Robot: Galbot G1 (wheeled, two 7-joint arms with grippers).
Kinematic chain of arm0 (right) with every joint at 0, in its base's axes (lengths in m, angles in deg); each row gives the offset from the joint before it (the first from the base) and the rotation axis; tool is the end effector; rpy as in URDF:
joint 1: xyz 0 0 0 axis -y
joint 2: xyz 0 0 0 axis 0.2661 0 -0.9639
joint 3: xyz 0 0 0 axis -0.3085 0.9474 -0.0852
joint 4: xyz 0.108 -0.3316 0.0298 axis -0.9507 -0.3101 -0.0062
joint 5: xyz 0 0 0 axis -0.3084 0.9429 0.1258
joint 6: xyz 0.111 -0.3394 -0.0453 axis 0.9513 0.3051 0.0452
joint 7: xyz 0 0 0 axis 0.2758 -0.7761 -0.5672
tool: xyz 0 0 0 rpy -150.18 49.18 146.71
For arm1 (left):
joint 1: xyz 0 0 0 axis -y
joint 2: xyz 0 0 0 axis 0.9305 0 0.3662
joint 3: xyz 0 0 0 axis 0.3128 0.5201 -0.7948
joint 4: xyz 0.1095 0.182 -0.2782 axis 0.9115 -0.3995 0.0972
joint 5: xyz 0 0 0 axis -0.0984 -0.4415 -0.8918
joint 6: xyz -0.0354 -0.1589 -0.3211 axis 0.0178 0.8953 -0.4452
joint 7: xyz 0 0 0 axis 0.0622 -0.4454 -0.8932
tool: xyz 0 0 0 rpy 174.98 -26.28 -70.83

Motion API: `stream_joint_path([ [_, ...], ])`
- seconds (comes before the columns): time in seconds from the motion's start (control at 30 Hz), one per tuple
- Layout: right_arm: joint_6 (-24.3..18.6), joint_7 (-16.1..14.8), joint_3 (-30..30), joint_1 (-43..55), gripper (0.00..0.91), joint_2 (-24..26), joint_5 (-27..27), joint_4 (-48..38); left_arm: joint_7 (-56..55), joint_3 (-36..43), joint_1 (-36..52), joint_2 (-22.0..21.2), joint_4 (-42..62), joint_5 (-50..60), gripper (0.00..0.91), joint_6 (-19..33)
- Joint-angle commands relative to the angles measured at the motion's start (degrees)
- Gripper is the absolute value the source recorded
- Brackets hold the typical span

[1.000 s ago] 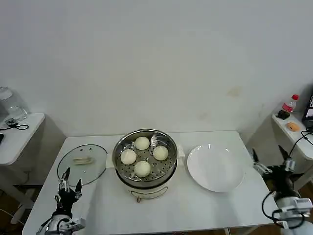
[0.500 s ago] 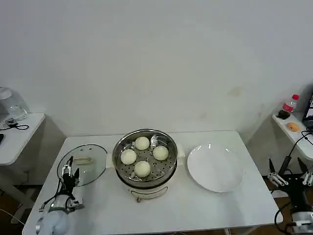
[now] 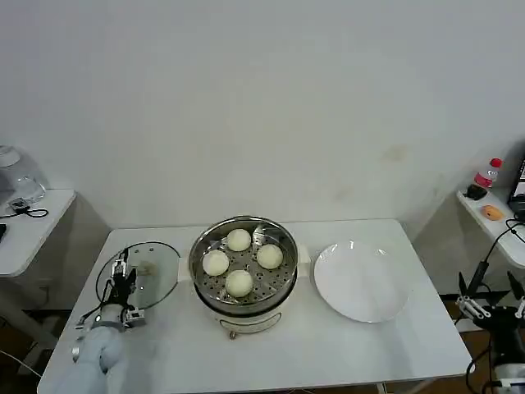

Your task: Take steamed baozi put them in steamer then cover it.

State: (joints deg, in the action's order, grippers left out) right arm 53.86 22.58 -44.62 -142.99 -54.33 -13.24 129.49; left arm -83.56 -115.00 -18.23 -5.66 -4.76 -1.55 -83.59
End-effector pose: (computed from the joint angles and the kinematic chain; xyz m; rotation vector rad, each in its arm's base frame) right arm 0.1400 -0.2082 -0.2707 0.3167 3.0068 -0.4299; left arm 0.3583 0.1947 -0.4241 0.0565 -2.0289 -2.1466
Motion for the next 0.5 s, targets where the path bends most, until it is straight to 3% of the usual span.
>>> stream_joint_path([
  [0.03,-0.3,-0.1,-0.8,-0.5,0.907,-0.5,0.3,-0.3,-0.1,2.2,8.5,0.0,8.3,0.9,0.907,0.1],
  [0.27,-0.4,-0.1,-1.7,-1.0,0.907,-0.7,-0.1,0.2,-0.3,3.2,10.9,-1.2,11.6,2.0,0.907,0.3],
  [0.3,-0.5,-0.1,-1.7,-1.0,0.907,-0.7,-0.1,0.2,-0.4,3.1,11.4,-1.4,12.3,2.4,0.584,0.4],
  [0.33,-0.5,-0.2,-1.8,-1.1,0.907,-0.8,-0.1,0.2,-0.3,3.1,11.6,-1.4,12.5,2.6,0.01,0.6],
  [0.5,-0.8,-0.2,-1.8,-1.1,0.907,-0.9,0.0,0.0,-0.2,3.0,11.5,-1.3,12.2,2.9,0.0,0.7],
])
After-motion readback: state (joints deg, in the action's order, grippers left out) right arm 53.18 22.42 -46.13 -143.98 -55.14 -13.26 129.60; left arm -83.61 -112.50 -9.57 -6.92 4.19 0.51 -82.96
